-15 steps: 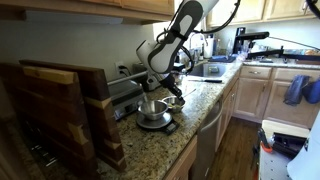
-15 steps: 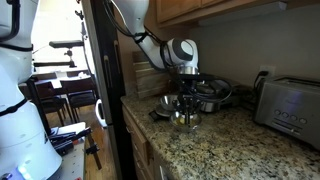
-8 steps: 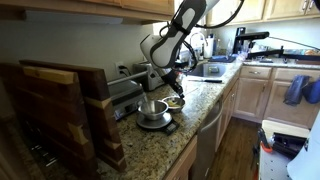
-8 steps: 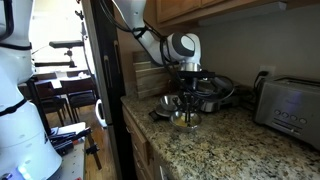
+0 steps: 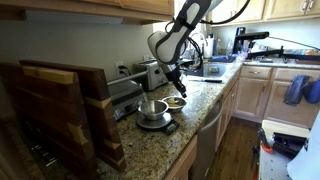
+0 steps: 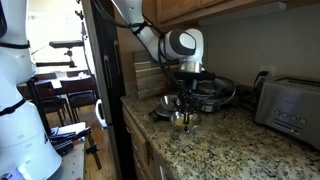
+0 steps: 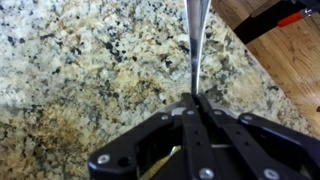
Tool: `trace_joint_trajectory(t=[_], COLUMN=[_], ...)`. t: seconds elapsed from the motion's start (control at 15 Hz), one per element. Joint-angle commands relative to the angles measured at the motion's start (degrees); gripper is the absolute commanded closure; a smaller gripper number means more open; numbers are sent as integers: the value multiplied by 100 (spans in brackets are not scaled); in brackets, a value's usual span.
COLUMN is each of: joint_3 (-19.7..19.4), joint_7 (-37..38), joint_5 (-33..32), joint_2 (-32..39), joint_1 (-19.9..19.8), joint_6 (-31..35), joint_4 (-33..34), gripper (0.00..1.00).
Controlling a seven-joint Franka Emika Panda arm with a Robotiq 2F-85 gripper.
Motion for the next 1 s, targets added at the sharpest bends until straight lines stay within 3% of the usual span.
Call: trace_joint_trajectory(t=[0.0, 0.93], joint_3=[-50, 15], joint_7=[-187, -492], joint_5=[177, 91], joint_2=[-520, -1276], joint_1=[-16, 289], joint_6=[284, 198], joint_4=[-484, -677], gripper=[98, 98])
